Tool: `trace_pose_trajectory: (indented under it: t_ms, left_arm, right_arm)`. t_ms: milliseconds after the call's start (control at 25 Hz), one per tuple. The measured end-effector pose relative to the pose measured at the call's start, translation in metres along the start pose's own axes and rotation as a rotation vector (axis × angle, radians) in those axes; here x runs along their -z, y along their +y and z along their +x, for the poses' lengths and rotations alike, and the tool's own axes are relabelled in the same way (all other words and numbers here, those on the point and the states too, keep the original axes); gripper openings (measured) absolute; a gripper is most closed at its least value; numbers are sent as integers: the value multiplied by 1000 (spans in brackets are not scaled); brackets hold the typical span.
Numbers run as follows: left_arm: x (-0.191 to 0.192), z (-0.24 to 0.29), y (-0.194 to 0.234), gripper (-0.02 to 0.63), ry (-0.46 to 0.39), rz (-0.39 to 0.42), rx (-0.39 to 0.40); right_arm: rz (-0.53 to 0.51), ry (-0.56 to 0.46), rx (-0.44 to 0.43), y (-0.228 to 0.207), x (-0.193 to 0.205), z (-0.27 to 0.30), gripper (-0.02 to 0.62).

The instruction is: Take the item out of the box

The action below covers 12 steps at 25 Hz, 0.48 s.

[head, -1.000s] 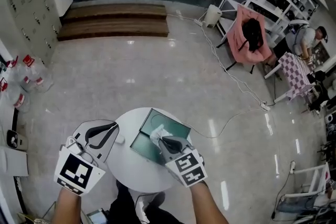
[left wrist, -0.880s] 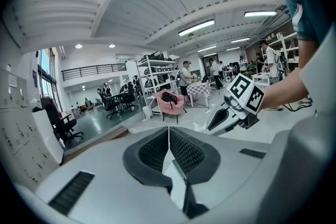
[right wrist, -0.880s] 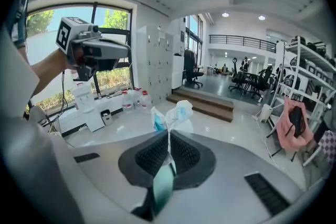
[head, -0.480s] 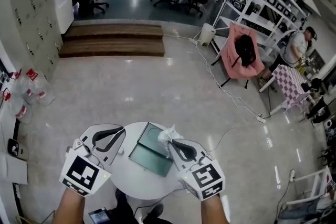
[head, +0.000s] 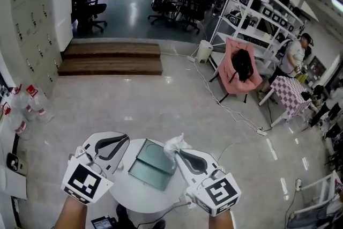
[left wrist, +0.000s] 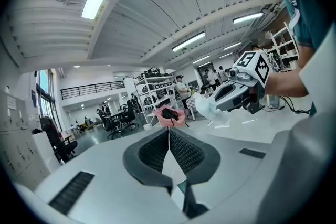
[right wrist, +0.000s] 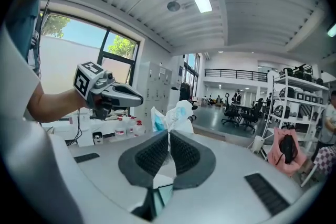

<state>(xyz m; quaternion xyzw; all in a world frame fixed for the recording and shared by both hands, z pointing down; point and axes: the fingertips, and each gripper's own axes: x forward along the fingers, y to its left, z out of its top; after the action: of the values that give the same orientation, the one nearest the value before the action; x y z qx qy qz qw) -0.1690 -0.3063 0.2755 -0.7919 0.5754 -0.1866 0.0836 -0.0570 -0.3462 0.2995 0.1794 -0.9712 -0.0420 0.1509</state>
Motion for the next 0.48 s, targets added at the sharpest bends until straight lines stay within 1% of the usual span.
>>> trace_pose_trajectory:
  t_ms: [120, 320, 480]
  left_arm:
    - [-23, -1, -8, 23, -19, 16, 2]
    - [-41, -5, -18, 23, -48, 41, 14]
    - [-57, -4, -25, 23, -62, 54, 25]
  right_arm:
    - [-11, -28, 4, -2, -20, -25, 41]
    - [-97, -118, -5, 9, -41, -49, 41]
    - [-102, -133, 1, 9, -53, -66, 41]
